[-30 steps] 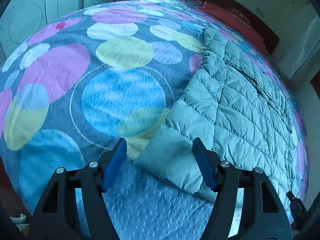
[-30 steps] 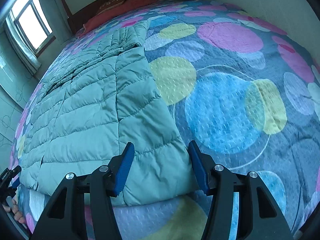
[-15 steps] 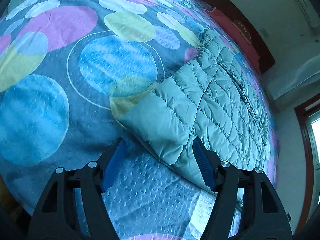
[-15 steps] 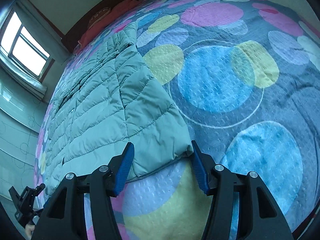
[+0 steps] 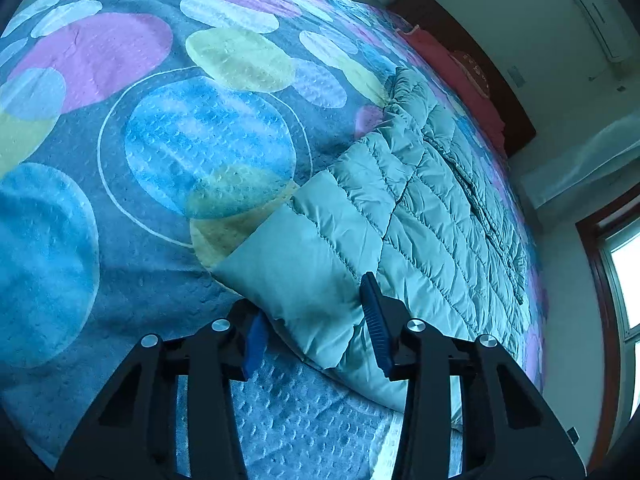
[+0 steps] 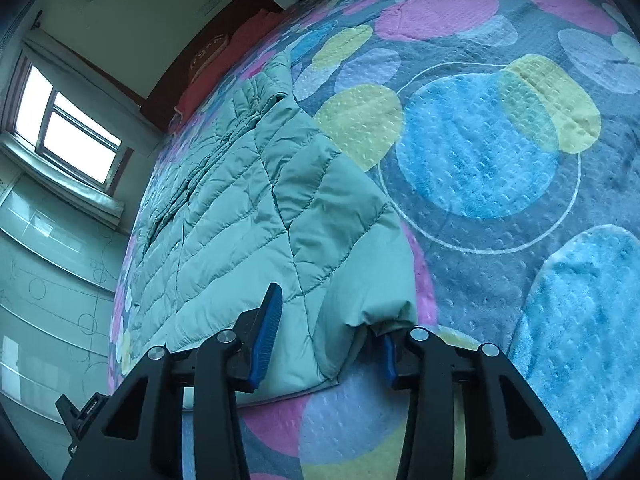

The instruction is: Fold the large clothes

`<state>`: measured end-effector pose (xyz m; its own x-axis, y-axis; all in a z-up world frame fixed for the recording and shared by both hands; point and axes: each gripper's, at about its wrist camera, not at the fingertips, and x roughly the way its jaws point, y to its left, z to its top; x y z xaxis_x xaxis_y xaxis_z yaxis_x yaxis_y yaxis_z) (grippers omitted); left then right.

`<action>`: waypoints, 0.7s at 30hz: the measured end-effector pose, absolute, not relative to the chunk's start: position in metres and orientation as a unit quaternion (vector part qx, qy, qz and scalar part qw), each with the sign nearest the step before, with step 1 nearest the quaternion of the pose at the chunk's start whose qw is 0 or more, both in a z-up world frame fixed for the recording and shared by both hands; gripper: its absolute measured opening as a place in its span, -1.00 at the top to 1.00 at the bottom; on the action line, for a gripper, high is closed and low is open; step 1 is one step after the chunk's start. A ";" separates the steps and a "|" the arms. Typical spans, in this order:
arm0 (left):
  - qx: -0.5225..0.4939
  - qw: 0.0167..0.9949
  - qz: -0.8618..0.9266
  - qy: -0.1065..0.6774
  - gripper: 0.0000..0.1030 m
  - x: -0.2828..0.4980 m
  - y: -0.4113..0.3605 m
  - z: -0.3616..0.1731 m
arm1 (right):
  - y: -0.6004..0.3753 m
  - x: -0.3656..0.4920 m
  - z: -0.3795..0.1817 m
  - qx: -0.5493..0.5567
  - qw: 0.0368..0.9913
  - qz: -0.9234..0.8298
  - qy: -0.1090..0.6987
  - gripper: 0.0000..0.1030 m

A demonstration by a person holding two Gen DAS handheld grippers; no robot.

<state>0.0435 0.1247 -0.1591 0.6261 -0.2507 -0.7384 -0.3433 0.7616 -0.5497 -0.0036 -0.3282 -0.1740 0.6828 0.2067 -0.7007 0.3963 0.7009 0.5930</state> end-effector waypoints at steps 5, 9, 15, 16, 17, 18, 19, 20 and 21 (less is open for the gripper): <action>-0.349 0.827 -0.013 0.442 0.80 0.045 0.115 -0.162 | -0.326 -0.001 -0.178 0.390 0.830 -0.035 0.396 0.87; -0.343 0.837 -0.023 0.425 0.94 0.045 0.116 -0.152 | -0.325 -0.004 -0.165 0.386 0.842 -0.022 0.375 0.92; -0.350 0.854 -0.055 0.381 0.96 0.055 0.120 -0.113 | -0.325 0.007 -0.131 0.386 0.859 0.003 0.337 0.93; -0.347 0.858 -0.060 0.375 0.96 0.059 0.119 -0.105 | -0.325 0.011 -0.126 0.388 0.860 0.008 0.331 0.93; -0.344 0.861 -0.066 0.369 0.96 0.064 0.117 -0.098 | -0.326 0.017 -0.120 0.388 0.862 0.012 0.326 0.93; -0.340 0.865 -0.071 0.363 0.96 0.071 0.116 -0.091 | -0.326 0.024 -0.113 0.385 0.866 0.016 0.319 0.93; -0.336 0.869 -0.073 0.357 0.96 0.080 0.114 -0.083 | -0.329 0.031 -0.108 0.384 0.868 0.019 0.313 0.93; -0.335 0.871 -0.073 0.353 0.96 0.088 0.113 -0.078 | -0.331 0.039 -0.103 0.384 0.870 0.022 0.308 0.93; -0.335 0.872 -0.072 0.350 0.96 0.098 0.112 -0.074 | -0.333 0.049 -0.098 0.387 0.871 0.026 0.302 0.93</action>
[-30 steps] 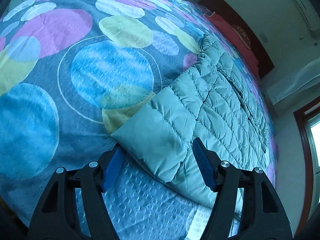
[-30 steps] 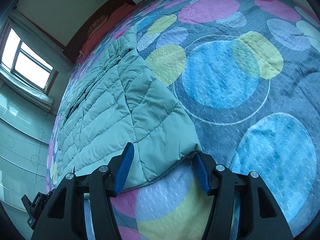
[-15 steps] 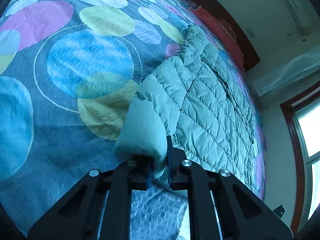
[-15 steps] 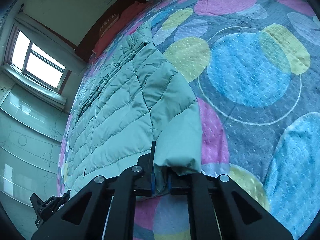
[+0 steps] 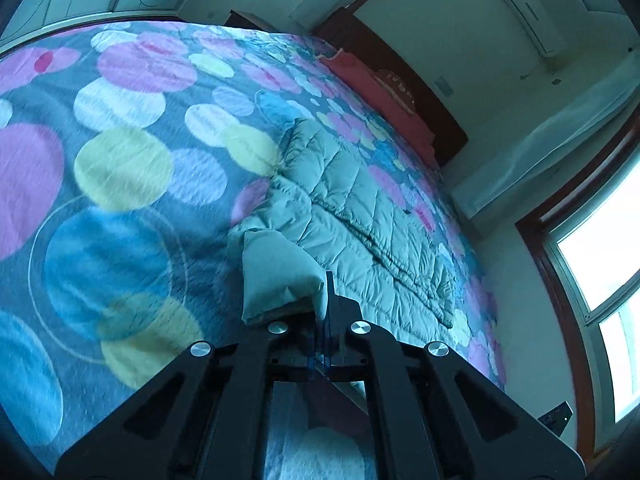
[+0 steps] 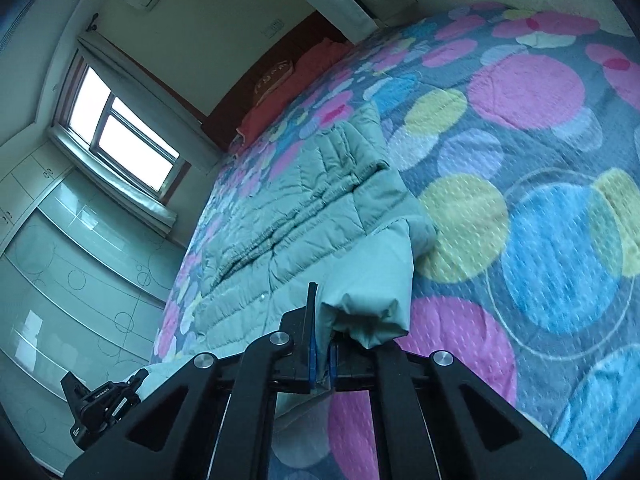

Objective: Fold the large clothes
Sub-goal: 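Lift the hem with both tools and fold it toward the collar, then lay the folded hem on the jacket and open both tools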

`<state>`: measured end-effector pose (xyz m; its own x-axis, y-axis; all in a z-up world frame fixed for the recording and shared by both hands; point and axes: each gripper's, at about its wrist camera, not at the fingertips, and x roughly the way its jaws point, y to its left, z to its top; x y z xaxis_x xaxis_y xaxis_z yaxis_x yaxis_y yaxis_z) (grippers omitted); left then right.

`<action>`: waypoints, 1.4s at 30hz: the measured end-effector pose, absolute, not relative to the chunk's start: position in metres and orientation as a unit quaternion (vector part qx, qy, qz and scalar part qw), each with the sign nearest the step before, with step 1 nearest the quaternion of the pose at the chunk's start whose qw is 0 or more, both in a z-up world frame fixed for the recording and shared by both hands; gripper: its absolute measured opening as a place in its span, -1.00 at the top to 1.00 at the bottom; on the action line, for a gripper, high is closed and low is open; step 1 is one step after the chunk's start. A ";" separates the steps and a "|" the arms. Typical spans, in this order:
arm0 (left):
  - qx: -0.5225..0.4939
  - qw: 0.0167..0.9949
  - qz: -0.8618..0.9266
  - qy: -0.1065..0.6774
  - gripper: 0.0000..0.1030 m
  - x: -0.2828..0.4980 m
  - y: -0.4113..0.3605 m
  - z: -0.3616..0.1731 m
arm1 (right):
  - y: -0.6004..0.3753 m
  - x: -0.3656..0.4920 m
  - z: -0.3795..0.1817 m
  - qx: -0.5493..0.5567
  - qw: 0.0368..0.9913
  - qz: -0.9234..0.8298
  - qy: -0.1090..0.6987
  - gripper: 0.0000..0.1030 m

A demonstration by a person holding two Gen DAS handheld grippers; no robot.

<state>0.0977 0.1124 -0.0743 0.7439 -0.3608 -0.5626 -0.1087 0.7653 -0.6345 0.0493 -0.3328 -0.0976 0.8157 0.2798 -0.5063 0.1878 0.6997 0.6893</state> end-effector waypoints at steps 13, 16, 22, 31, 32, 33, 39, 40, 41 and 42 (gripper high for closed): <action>-0.283 0.895 -0.042 0.342 0.96 0.273 0.083 -0.045 | -0.365 0.229 -0.076 0.396 0.872 0.028 0.288 0.93; -0.274 0.896 -0.034 0.349 0.96 0.319 0.076 -0.049 | -0.373 0.274 -0.079 0.389 0.872 0.022 0.297 0.93; -0.234 0.903 -0.016 0.360 0.96 0.399 0.058 -0.070 | -0.384 0.358 -0.100 0.385 0.863 0.015 0.326 0.93; -0.169 0.905 0.007 0.391 0.96 0.460 0.043 -0.118 | -0.379 0.414 -0.147 0.357 0.855 -0.011 0.375 0.89; -0.164 0.905 0.006 0.392 0.95 0.462 0.041 -0.120 | -0.379 0.415 -0.150 0.355 0.856 -0.012 0.375 0.89; -0.160 0.905 0.003 0.394 0.94 0.463 0.040 -0.121 | -0.378 0.414 -0.150 0.351 0.857 -0.013 0.377 0.89; -0.154 0.908 -0.011 0.390 0.33 0.459 0.043 -0.108 | -0.378 0.399 -0.129 0.332 0.872 -0.006 0.360 0.28; -0.156 0.911 -0.010 0.383 -0.02 0.455 0.044 -0.102 | -0.379 0.394 -0.122 0.329 0.878 -0.006 0.349 0.05; -0.156 0.915 -0.001 0.373 -0.19 0.451 0.047 -0.096 | -0.378 0.389 -0.114 0.323 0.884 -0.007 0.337 -0.06; -0.155 0.921 0.009 0.358 -0.22 0.445 0.049 -0.088 | -0.377 0.387 -0.109 0.316 0.889 -0.007 0.332 -0.07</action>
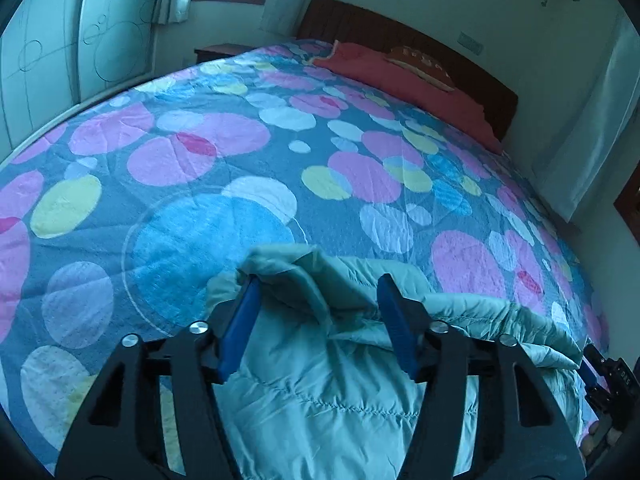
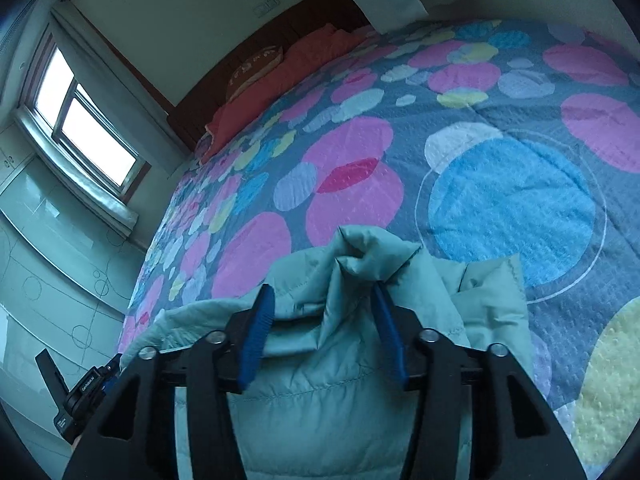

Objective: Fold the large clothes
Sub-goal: 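Lay the folded hem on the jacket and open both tools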

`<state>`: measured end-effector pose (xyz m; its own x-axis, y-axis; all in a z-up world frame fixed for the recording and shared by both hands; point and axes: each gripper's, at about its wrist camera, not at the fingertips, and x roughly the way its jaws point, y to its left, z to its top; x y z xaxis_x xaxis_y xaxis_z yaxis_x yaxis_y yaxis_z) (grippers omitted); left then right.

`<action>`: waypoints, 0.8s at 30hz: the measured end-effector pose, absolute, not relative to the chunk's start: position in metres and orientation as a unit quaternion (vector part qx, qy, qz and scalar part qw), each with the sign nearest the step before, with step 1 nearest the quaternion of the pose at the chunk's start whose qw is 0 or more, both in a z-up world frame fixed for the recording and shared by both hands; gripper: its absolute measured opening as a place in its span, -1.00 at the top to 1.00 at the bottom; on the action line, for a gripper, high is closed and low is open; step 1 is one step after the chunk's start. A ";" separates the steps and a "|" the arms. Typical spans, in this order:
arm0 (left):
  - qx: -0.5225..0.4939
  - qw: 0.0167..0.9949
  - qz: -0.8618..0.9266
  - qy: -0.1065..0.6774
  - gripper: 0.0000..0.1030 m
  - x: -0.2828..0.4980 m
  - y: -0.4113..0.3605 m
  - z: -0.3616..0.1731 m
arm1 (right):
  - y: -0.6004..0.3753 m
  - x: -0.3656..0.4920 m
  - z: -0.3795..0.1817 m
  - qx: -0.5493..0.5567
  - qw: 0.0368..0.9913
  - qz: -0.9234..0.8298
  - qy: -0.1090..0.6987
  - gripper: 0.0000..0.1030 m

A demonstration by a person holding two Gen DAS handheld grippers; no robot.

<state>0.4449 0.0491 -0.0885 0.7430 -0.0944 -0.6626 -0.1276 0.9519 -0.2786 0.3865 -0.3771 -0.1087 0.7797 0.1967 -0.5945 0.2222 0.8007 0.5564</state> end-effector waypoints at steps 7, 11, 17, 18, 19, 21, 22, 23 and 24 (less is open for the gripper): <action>-0.093 0.931 -0.001 0.353 -0.20 0.447 0.033 -0.084 | -0.342 0.412 -0.111 0.222 0.902 0.000 0.370 -0.07; -0.053 0.928 0.014 0.368 -0.20 0.466 0.026 -0.101 | -0.326 0.442 -0.125 0.177 0.897 0.007 0.405 -0.07; -0.021 0.913 0.035 0.406 -0.20 0.494 0.021 -0.132 | -0.316 0.471 -0.155 0.132 0.883 -0.010 0.450 -0.07; -0.019 0.909 0.037 0.414 -0.20 0.499 0.019 -0.137 | -0.315 0.473 -0.158 0.132 0.882 -0.011 0.452 -0.07; -0.015 0.906 0.038 0.421 -0.20 0.502 0.018 -0.141 | -0.314 0.474 -0.159 0.130 0.882 -0.013 0.452 -0.07; -0.007 0.906 0.043 0.421 -0.20 0.504 0.015 -0.141 | -0.313 0.473 -0.156 0.127 0.883 -0.016 0.452 -0.07; -0.007 0.907 0.041 0.418 -0.20 0.502 0.015 -0.137 | -0.314 0.471 -0.153 0.126 0.884 -0.016 0.450 -0.07; -0.011 0.910 0.034 0.413 -0.20 0.499 0.016 -0.133 | -0.316 0.466 -0.148 0.126 0.888 -0.017 0.443 -0.07; -0.018 0.915 0.028 0.402 -0.20 0.494 0.017 -0.127 | -0.318 0.462 -0.143 0.124 0.891 -0.024 0.435 -0.07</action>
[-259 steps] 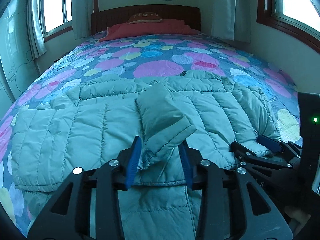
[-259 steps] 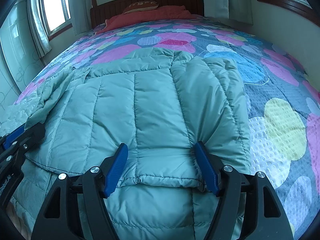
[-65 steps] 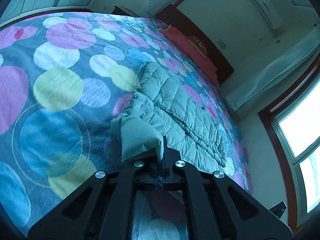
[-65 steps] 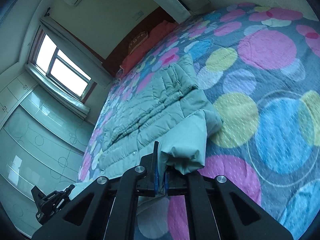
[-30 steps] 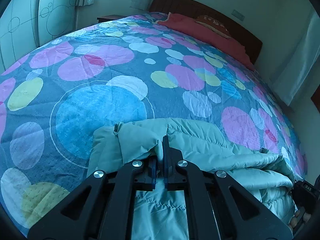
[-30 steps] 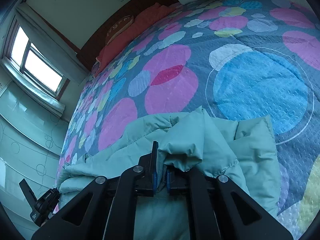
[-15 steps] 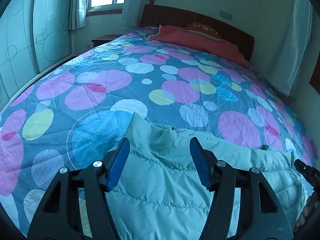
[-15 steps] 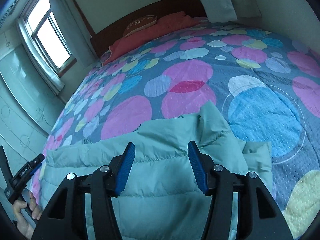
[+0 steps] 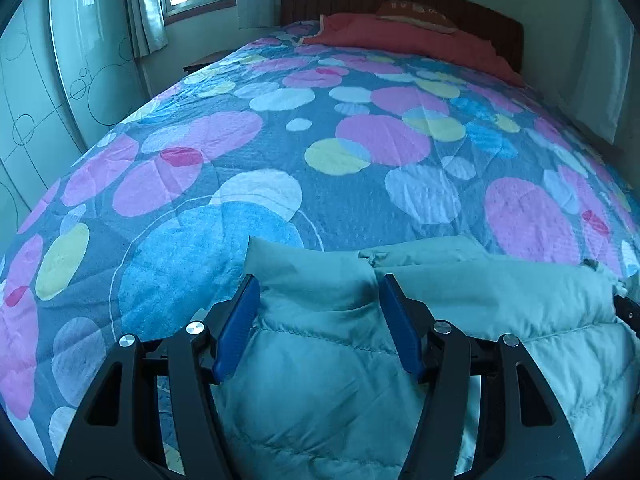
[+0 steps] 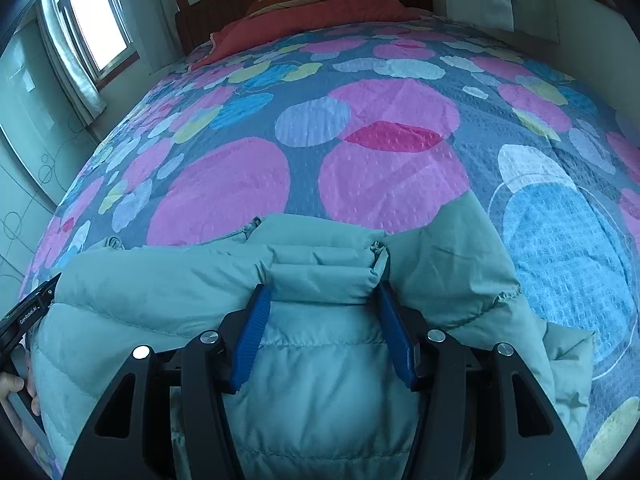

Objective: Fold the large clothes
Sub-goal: 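Move both open tools to the side edge of the folded jacket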

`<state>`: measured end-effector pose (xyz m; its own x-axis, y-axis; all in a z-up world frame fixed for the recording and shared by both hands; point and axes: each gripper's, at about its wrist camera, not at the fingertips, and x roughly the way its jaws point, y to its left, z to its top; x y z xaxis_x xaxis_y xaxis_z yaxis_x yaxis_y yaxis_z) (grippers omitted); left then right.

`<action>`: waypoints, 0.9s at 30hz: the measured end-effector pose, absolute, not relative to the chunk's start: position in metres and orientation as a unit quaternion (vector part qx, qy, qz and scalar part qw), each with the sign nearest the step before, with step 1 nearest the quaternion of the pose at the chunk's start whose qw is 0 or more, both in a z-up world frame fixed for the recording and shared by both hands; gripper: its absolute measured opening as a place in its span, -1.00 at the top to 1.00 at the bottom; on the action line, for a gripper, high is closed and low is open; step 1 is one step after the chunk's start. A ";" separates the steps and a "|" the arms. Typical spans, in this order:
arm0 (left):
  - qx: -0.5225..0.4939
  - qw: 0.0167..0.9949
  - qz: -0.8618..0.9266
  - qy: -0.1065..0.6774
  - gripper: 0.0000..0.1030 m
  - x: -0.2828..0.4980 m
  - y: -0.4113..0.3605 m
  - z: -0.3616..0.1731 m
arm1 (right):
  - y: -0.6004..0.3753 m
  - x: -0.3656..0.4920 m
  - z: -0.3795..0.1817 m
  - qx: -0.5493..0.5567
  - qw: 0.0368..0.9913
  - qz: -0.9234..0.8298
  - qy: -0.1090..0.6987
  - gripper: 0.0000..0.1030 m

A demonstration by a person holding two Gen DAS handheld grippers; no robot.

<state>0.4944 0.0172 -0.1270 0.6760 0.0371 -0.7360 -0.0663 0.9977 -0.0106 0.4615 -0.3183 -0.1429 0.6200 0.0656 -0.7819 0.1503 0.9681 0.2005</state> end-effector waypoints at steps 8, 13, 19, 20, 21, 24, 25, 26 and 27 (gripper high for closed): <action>0.012 0.896 0.013 0.443 -0.21 0.507 0.010 -0.147 | -0.335 0.460 -0.159 0.111 0.882 -0.070 0.452 -0.07; -0.022 0.898 0.034 0.439 -0.19 0.495 0.014 -0.127 | -0.325 0.444 -0.134 0.128 0.888 -0.068 0.436 -0.07; -0.036 0.918 -0.034 0.395 -0.19 0.452 -0.029 -0.098 | -0.264 0.424 -0.117 0.097 0.903 0.003 0.418 -0.07; -0.040 0.912 -0.046 0.406 -0.19 0.453 -0.038 -0.104 | -0.255 0.426 -0.124 0.085 0.900 0.003 0.427 -0.07; -0.040 0.902 -0.054 0.426 -0.19 0.456 -0.047 -0.115 | -0.250 0.430 -0.132 0.075 0.898 -0.003 0.434 -0.07; -0.010 0.898 -0.039 0.439 -0.20 0.463 -0.064 -0.139 | -0.247 0.436 -0.147 0.070 0.893 -0.007 0.445 -0.09; 0.007 0.898 -0.037 0.438 -0.21 0.465 -0.068 -0.142 | -0.248 0.438 -0.147 0.076 0.891 -0.008 0.447 -0.10; 0.017 0.899 -0.035 0.437 -0.21 0.467 -0.070 -0.142 | -0.250 0.438 -0.146 0.080 0.890 -0.007 0.448 -0.09; 0.013 0.898 -0.034 0.439 -0.21 0.466 -0.069 -0.141 | -0.252 0.436 -0.142 0.085 0.891 -0.007 0.446 -0.09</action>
